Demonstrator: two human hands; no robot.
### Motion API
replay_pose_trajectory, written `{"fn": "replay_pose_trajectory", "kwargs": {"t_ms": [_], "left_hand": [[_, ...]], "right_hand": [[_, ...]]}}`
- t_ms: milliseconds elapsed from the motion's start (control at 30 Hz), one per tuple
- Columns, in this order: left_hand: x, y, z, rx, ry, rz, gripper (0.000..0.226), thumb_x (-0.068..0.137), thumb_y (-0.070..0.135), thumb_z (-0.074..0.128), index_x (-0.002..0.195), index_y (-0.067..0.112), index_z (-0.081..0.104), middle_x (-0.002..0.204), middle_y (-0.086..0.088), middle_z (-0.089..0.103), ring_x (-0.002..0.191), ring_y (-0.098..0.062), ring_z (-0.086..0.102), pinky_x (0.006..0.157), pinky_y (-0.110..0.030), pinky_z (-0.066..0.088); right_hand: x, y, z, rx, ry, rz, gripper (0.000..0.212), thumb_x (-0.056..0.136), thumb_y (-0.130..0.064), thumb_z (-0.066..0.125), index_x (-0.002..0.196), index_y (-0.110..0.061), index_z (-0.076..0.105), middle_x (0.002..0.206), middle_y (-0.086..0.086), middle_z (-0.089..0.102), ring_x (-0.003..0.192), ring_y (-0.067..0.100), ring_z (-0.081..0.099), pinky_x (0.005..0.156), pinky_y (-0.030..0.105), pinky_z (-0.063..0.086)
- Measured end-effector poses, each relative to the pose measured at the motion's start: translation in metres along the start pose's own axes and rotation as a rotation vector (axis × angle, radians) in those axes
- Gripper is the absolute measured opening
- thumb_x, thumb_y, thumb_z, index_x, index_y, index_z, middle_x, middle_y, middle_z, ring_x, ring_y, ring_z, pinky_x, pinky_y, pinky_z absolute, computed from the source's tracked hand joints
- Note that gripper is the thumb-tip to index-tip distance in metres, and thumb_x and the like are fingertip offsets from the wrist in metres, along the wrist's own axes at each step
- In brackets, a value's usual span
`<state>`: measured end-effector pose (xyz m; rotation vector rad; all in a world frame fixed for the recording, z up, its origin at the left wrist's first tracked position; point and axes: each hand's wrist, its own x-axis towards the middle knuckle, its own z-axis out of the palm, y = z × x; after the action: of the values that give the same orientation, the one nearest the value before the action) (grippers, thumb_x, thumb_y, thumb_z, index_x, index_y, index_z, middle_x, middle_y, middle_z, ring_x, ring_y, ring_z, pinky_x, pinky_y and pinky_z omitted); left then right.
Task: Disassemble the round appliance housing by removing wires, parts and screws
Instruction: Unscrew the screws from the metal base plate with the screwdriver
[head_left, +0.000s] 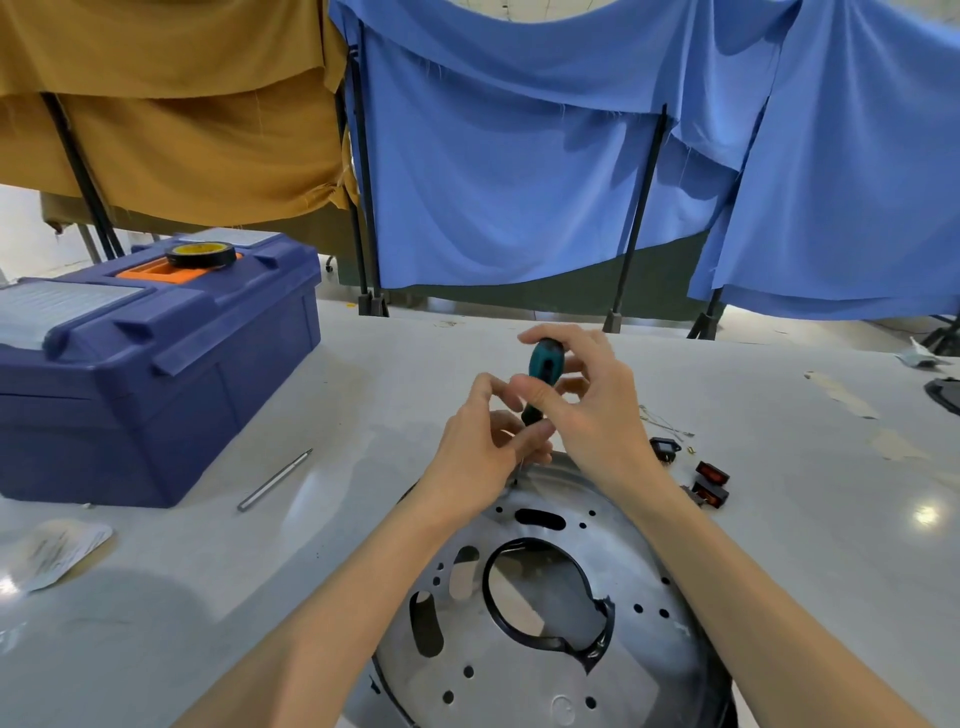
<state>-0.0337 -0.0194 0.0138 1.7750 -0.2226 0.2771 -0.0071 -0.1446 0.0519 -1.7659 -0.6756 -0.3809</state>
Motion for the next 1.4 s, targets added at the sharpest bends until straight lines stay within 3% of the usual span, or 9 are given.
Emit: {"fn": "replay_pose_trajectory", "kwargs": {"t_ms": [167, 367, 533, 700, 867, 1033, 1133, 1233, 1400], "left_hand": [[0.0002, -0.0001, -0.0009, -0.025, -0.049, -0.014, 0.022, 0.103, 0.017, 0.040, 0.121, 0.014, 0.052, 0.094, -0.010, 0.073, 0.087, -0.018, 0.072, 0.086, -0.038, 0.057], [0.0001, -0.0013, 0.0001, 0.039, 0.020, -0.002, 0.018, 0.093, 0.029, 0.060, 0.103, 0.024, 0.046, 0.078, -0.003, 0.074, 0.074, -0.012, 0.071, 0.068, -0.022, 0.055], [0.0006, -0.0008, 0.0012, 0.036, -0.051, -0.026, 0.019, 0.103, 0.021, 0.039, 0.109, 0.017, 0.057, 0.092, -0.008, 0.073, 0.086, -0.024, 0.070, 0.087, -0.049, 0.054], [-0.0016, -0.0003, 0.0018, 0.092, -0.002, -0.019, 0.023, 0.092, 0.036, 0.058, 0.108, 0.022, 0.049, 0.080, -0.001, 0.074, 0.077, -0.010, 0.071, 0.083, -0.036, 0.056], [0.0001, 0.0011, 0.0006, 0.093, -0.037, 0.008, 0.019, 0.101, 0.023, 0.044, 0.112, 0.016, 0.057, 0.086, -0.007, 0.073, 0.081, -0.020, 0.071, 0.085, -0.046, 0.055], [-0.0001, 0.0003, 0.0013, 0.111, 0.015, 0.000, 0.019, 0.094, 0.029, 0.057, 0.110, 0.019, 0.052, 0.081, -0.002, 0.074, 0.072, -0.012, 0.071, 0.074, -0.031, 0.057], [-0.0003, 0.0005, 0.0008, 0.116, -0.023, 0.035, 0.023, 0.102, 0.023, 0.041, 0.116, 0.015, 0.057, 0.086, -0.006, 0.073, 0.075, -0.014, 0.070, 0.068, -0.027, 0.055], [0.0011, -0.0007, 0.0006, 0.082, 0.010, 0.015, 0.011, 0.100, 0.019, 0.047, 0.104, 0.018, 0.057, 0.082, -0.007, 0.074, 0.075, -0.018, 0.071, 0.073, -0.033, 0.059], [0.0003, -0.0004, 0.0003, 0.155, 0.014, 0.044, 0.020, 0.097, 0.028, 0.053, 0.115, 0.024, 0.056, 0.075, -0.003, 0.071, 0.069, -0.014, 0.068, 0.068, -0.028, 0.057]], "right_hand": [[0.0012, 0.0007, -0.0057, 0.097, -0.004, 0.004, 0.043, 0.090, 0.008, 0.054, 0.119, -0.024, 0.058, 0.103, 0.001, 0.066, 0.093, 0.011, 0.067, 0.087, 0.027, 0.056], [0.0021, 0.0008, -0.0020, 0.012, 0.030, 0.010, 0.038, 0.082, -0.018, 0.073, 0.114, -0.035, 0.061, 0.107, -0.001, 0.059, 0.091, 0.006, 0.059, 0.083, 0.016, 0.051], [0.0004, 0.0008, -0.0059, 0.141, -0.008, 0.014, 0.040, 0.091, 0.008, 0.051, 0.119, -0.020, 0.060, 0.105, 0.004, 0.068, 0.092, 0.010, 0.068, 0.081, 0.023, 0.057], [0.0013, 0.0033, -0.0025, 0.013, 0.019, 0.019, 0.036, 0.082, -0.026, 0.073, 0.116, -0.033, 0.063, 0.105, -0.005, 0.058, 0.092, 0.005, 0.058, 0.084, 0.018, 0.051], [0.0008, 0.0051, -0.0047, 0.139, 0.039, 0.022, 0.034, 0.092, -0.001, 0.058, 0.119, -0.021, 0.055, 0.102, 0.000, 0.069, 0.089, 0.012, 0.069, 0.084, 0.025, 0.057], [0.0011, 0.0062, 0.0001, -0.034, 0.017, -0.008, 0.033, 0.085, -0.028, 0.069, 0.113, -0.040, 0.058, 0.116, -0.005, 0.048, 0.098, -0.005, 0.053, 0.082, 0.009, 0.047], [0.0020, 0.0053, -0.0034, 0.011, 0.073, 0.012, 0.045, 0.087, -0.016, 0.068, 0.125, -0.035, 0.055, 0.105, -0.005, 0.061, 0.091, 0.000, 0.060, 0.078, 0.010, 0.049], [0.0008, 0.0044, -0.0070, 0.104, 0.055, 0.008, 0.042, 0.092, 0.002, 0.055, 0.124, -0.025, 0.053, 0.104, 0.000, 0.067, 0.091, 0.005, 0.068, 0.082, 0.017, 0.054], [0.0007, 0.0031, -0.0021, -0.019, 0.027, -0.017, 0.039, 0.086, -0.017, 0.069, 0.119, -0.036, 0.059, 0.111, -0.001, 0.053, 0.093, 0.004, 0.056, 0.085, 0.017, 0.051]]}}
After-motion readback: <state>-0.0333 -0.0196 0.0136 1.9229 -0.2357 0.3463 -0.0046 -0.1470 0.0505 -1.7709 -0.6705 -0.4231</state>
